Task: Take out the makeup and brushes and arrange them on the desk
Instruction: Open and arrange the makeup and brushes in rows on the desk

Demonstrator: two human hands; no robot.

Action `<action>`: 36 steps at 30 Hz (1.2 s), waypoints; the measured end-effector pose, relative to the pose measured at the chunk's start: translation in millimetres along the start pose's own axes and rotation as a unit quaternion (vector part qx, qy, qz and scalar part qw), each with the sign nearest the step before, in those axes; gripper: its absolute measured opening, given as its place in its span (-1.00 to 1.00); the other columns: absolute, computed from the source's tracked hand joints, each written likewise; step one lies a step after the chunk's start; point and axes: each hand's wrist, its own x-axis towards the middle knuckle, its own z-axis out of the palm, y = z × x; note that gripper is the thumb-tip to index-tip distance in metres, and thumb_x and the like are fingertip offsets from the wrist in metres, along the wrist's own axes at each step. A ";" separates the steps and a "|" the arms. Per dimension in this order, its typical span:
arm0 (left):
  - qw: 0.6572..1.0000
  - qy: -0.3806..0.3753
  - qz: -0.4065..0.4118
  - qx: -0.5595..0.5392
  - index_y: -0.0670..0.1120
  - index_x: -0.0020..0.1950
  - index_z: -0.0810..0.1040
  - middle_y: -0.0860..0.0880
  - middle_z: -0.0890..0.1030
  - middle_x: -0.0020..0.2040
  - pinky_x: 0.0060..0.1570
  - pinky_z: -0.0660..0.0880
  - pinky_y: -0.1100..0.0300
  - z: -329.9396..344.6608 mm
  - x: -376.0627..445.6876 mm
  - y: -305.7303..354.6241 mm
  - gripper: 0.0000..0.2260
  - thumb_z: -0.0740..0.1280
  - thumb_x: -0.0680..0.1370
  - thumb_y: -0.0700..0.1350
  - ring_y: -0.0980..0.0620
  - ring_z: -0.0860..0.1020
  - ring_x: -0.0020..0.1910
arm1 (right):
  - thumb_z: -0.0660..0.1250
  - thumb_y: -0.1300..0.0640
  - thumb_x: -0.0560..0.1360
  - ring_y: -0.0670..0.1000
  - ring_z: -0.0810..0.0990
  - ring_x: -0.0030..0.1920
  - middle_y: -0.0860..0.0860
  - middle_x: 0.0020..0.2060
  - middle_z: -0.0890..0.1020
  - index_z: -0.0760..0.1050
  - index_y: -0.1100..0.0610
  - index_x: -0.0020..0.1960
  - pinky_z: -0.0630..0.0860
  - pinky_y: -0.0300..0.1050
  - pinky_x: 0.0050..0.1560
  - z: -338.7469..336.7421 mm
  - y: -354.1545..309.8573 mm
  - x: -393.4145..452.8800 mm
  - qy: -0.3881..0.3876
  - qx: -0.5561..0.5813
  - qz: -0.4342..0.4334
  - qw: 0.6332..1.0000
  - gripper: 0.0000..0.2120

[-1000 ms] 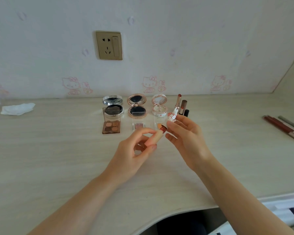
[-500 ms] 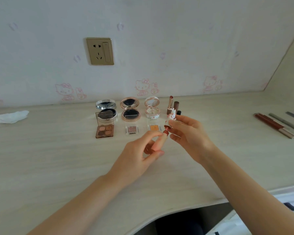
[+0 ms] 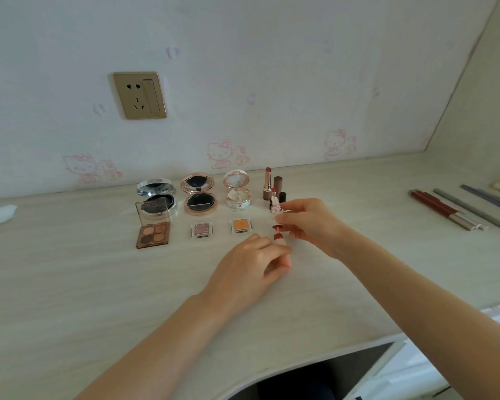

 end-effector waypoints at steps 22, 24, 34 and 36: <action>0.999 0.018 -0.034 0.020 -0.07 0.00 0.62 0.01 0.56 -0.21 -0.10 0.46 0.10 2.0 1.2 -10.3 -0.90 0.34 0.54 -0.10 0.02 0.45 -0.13 | 0.36 0.28 0.38 0.07 0.45 -0.25 0.17 -0.26 0.54 0.56 0.43 0.02 0.31 -0.15 -0.37 28.6 -7.9 37.2 0.041 -0.206 0.052 0.976 -0.73; 0.999 0.015 -0.035 0.019 -0.06 0.02 0.62 0.01 0.56 -0.19 -0.10 0.46 0.10 1.8 0.8 -9.8 -0.89 0.34 0.54 -0.09 0.03 0.45 -0.11 | 0.37 0.27 0.39 0.07 0.45 -0.25 0.17 -0.26 0.54 0.57 0.41 0.03 0.33 -0.14 -0.37 29.7 -9.0 37.4 0.041 -0.217 0.052 0.974 -0.73; 0.999 0.007 -0.041 -0.004 -0.06 0.02 0.61 0.03 0.56 -0.16 -0.09 0.48 0.07 1.5 -1.2 -10.1 -0.89 0.33 0.55 -0.09 0.05 0.45 -0.09 | 0.41 0.24 0.38 0.03 0.45 -0.27 0.11 -0.24 0.55 0.62 0.30 0.00 0.37 -0.16 -0.33 33.4 -6.8 42.3 0.062 -0.231 0.048 0.970 -0.78; 0.999 0.008 -0.044 -0.009 -0.05 0.02 0.61 0.04 0.56 -0.16 -0.09 0.48 0.07 2.2 -1.0 -10.8 -0.89 0.33 0.56 -0.08 0.06 0.44 -0.09 | 0.41 0.23 0.38 0.01 0.45 -0.29 0.09 -0.25 0.56 0.63 0.28 -0.02 0.37 -0.18 -0.34 33.6 -5.1 44.0 0.072 -0.235 0.043 0.968 -0.80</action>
